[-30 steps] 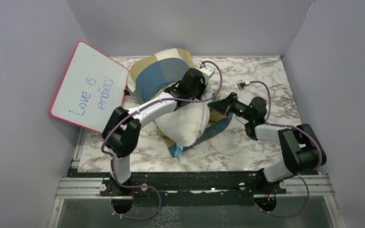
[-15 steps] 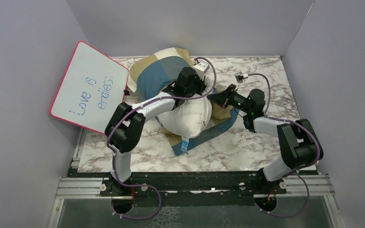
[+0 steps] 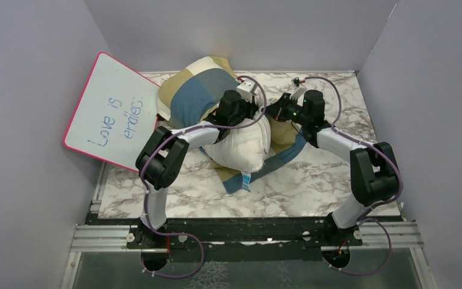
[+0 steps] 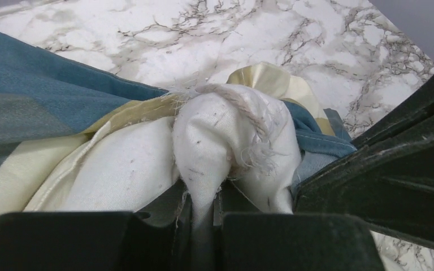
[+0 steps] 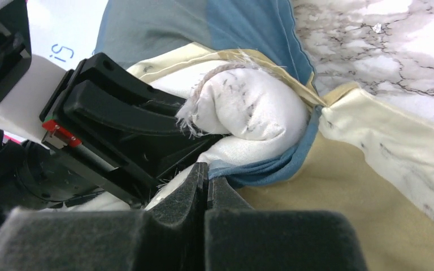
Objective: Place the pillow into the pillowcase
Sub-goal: Stuff the pillow into the pillowcase.
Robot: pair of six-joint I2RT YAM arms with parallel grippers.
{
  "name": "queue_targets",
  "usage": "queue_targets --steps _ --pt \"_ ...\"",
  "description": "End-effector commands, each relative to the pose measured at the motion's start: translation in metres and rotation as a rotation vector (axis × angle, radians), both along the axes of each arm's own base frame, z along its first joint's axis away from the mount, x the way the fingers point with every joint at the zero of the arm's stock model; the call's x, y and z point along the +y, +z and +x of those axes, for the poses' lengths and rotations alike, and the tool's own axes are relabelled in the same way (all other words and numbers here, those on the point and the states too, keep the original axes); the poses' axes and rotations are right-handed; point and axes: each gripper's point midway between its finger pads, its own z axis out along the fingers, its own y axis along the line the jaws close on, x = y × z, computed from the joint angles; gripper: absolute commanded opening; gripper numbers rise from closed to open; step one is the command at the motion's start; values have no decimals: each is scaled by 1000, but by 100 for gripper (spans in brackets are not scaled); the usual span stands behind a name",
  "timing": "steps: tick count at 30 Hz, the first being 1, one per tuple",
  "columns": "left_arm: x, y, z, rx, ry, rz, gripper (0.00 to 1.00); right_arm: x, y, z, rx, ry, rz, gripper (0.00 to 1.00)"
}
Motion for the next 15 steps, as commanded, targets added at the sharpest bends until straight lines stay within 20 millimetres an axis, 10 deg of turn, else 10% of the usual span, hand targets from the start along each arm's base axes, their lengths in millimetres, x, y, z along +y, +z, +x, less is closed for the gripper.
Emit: queue_targets --steps 1,10,12,15 --pt "47 -163 -94 476 -93 289 5 -5 142 34 -387 -80 186 0" --pt "14 -164 -105 521 -221 253 9 35 174 -28 -818 392 13 0" --pt "18 -177 -109 640 -216 238 9 31 159 -25 -818 359 -54 0" --pt "14 -147 -111 670 -219 148 23 30 111 -22 -704 370 -65 0"
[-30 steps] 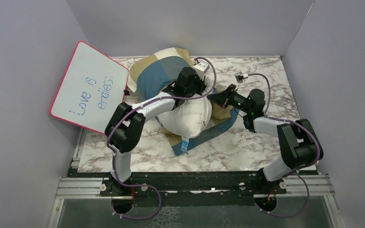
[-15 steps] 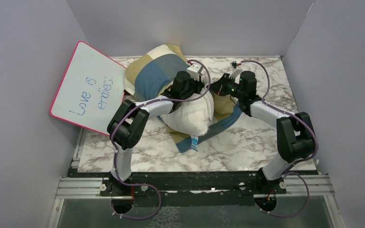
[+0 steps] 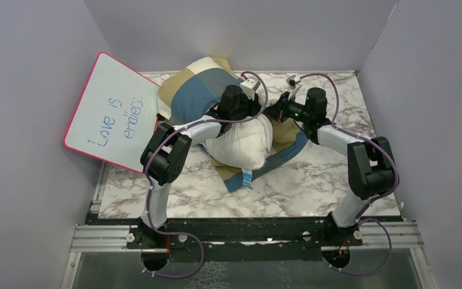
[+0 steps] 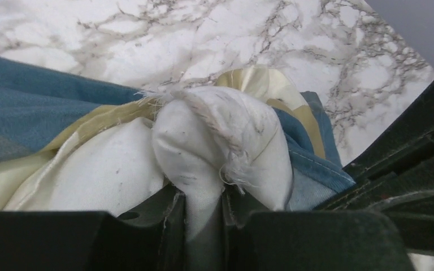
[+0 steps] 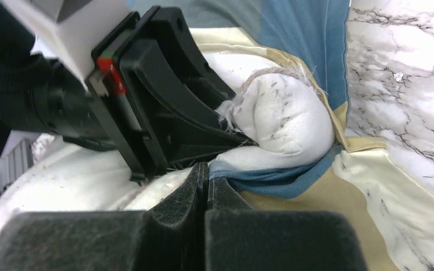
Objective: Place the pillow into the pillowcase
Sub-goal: Stuff the pillow into the pillowcase.
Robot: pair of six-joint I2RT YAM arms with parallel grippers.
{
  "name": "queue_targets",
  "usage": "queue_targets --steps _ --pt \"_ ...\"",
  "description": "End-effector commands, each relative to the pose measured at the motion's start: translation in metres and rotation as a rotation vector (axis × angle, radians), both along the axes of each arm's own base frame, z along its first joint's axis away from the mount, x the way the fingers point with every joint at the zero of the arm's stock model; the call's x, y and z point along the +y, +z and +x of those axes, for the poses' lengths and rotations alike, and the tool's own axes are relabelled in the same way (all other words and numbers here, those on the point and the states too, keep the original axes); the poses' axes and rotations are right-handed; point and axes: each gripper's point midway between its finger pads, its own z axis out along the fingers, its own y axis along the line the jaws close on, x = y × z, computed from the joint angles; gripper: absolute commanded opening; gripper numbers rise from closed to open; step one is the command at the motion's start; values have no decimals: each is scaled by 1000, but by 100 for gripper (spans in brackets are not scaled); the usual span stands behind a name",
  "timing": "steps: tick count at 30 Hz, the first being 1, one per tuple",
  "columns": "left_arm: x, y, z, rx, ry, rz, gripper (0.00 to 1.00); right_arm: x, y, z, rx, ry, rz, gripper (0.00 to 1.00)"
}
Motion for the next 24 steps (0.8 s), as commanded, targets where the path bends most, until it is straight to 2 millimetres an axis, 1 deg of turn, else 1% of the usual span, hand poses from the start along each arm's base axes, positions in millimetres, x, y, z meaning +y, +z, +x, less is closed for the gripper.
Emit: queue_targets --steps 1,2,3,4,5,8,10,12,14,16,19,22,23,24 --pt "29 -123 -117 592 -134 159 30 15 93 -18 -463 130 52 0" --pt "29 -103 -114 566 -127 144 38 12 79 -17 -418 92 59 0" --pt "29 -83 -112 539 -121 132 46 6 70 -14 -386 29 76 0" --pt "28 -60 -109 511 -120 117 52 1 61 -11 -353 -21 86 0" --pt "27 -38 -106 486 -119 99 56 0 54 -11 -333 -30 93 0" --pt "20 31 -101 406 -126 5 66 6 32 -2 -216 -19 102 0" --pt "13 76 -97 354 -135 -75 71 7 24 -1 -186 -19 112 0" --pt "9 110 -94 311 -131 -131 74 6 20 0 -170 -39 124 0" --pt "8 134 -91 286 -118 -170 76 5 14 2 -144 -54 122 0" --pt "8 151 -91 260 -116 -197 78 5 14 1 -138 -53 126 0" --pt "13 163 -87 217 -86 -207 79 3 16 -1 -137 -62 127 0" --pt "21 173 -78 151 -33 -188 79 3 19 -2 -136 -57 134 0" --pt "24 176 -75 135 -14 -181 76 4 22 -2 -136 -56 138 0" --pt "25 180 -72 119 -2 -169 70 4 23 -3 -135 -57 141 0"
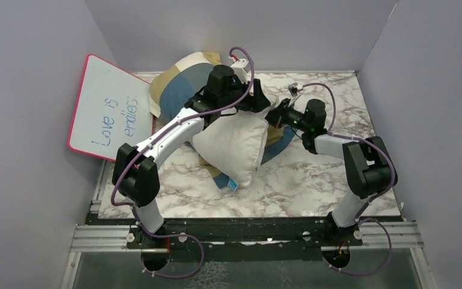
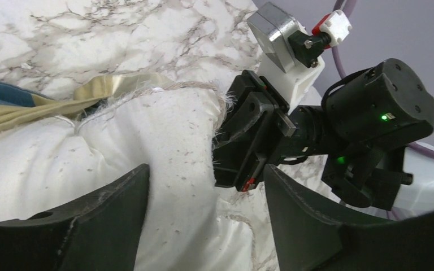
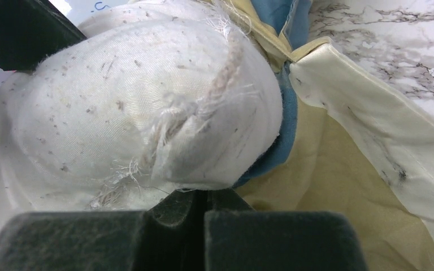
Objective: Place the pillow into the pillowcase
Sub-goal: Stuff the pillow into the pillowcase.
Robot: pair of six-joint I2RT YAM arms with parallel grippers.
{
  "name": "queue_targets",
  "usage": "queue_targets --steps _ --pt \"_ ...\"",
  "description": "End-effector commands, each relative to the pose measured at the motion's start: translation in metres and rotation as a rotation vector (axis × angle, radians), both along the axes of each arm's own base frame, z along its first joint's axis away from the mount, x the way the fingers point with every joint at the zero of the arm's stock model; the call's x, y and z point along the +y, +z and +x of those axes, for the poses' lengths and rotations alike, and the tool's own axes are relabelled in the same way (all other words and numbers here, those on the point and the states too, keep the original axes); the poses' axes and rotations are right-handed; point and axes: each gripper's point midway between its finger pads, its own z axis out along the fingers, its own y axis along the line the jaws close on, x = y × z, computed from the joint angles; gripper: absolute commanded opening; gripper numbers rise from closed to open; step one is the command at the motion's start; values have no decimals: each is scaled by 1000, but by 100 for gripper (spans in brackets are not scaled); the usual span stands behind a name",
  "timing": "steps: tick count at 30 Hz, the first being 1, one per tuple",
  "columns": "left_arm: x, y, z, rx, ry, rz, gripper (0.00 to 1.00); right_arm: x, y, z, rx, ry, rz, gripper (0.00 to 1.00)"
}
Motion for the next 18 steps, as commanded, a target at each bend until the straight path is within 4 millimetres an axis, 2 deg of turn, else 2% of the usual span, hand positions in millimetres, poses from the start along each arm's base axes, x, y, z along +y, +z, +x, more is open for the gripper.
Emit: queue_targets --steps 1,2,5,9,11,13,14,15,17,18 --pt "10 25 3 -73 72 56 66 0 40 11 -121 -43 51 0" --pt "9 26 5 -108 93 109 66 -1 42 11 -122 -44 55 0" --pt "6 22 8 -209 170 269 80 1 49 8 -130 -33 66 0" --pt "5 4 25 -227 233 381 82 0 57 6 -145 -36 73 0" --pt "10 -25 38 -207 282 471 82 0 61 7 -147 -39 76 0" --pt "19 -68 48 -170 304 583 82 -2 65 9 -158 -55 73 0" --pt "25 -92 50 -134 301 637 78 -5 68 11 -166 -76 70 0" --pt "34 -118 50 -88 299 688 67 -9 71 14 -175 -110 67 0" --pt "57 -167 45 0 306 742 34 -21 81 20 -209 -190 64 0" --pt "68 -192 41 35 310 751 24 -26 88 22 -226 -222 70 0"
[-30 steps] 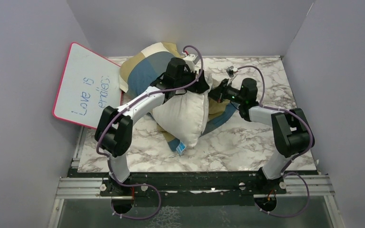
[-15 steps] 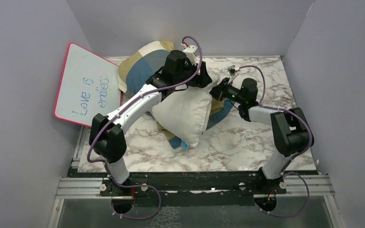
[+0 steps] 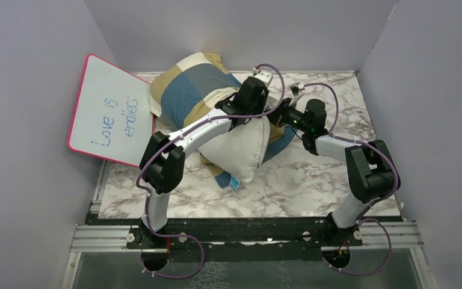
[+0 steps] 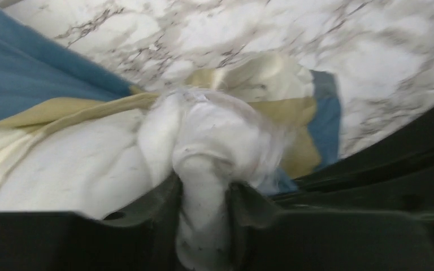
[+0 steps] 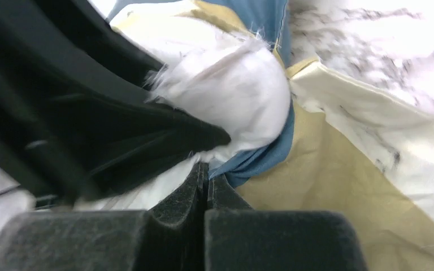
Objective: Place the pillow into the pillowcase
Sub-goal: Stuff the pillow into the pillowcase.
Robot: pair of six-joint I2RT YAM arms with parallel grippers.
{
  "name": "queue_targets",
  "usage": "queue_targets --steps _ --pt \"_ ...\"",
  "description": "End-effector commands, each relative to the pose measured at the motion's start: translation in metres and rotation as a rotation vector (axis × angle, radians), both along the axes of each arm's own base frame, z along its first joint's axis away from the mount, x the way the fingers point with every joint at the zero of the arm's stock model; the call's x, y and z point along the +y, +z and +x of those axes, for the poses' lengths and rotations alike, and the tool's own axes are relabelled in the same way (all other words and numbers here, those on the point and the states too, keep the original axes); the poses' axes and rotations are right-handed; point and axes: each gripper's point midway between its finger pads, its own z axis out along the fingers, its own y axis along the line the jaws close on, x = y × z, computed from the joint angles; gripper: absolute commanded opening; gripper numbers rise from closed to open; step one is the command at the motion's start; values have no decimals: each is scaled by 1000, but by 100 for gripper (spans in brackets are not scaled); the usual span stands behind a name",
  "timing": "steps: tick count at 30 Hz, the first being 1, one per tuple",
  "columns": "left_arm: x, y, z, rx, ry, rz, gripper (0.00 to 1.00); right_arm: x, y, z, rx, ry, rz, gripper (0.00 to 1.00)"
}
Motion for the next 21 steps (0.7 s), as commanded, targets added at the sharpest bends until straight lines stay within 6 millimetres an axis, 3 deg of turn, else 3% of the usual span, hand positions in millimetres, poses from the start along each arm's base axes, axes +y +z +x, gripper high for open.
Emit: queue_targets --steps 1,4,7,12,17,21 --pt "78 -145 -13 235 120 246 18 -25 84 17 -245 -176 61 0" --pt "97 -197 -31 341 127 281 13 -32 117 11 -338 -188 119 0" --pt "100 -217 -38 364 122 289 13 -35 148 -6 -509 -182 159 0" --pt "100 -243 -42 417 124 282 13 -31 173 -26 -673 -119 154 0" --pt "76 -263 -36 469 88 223 13 -9 188 -60 -796 83 123 0" --pt "64 -278 -41 499 85 172 13 14 185 -76 -795 278 94 0"
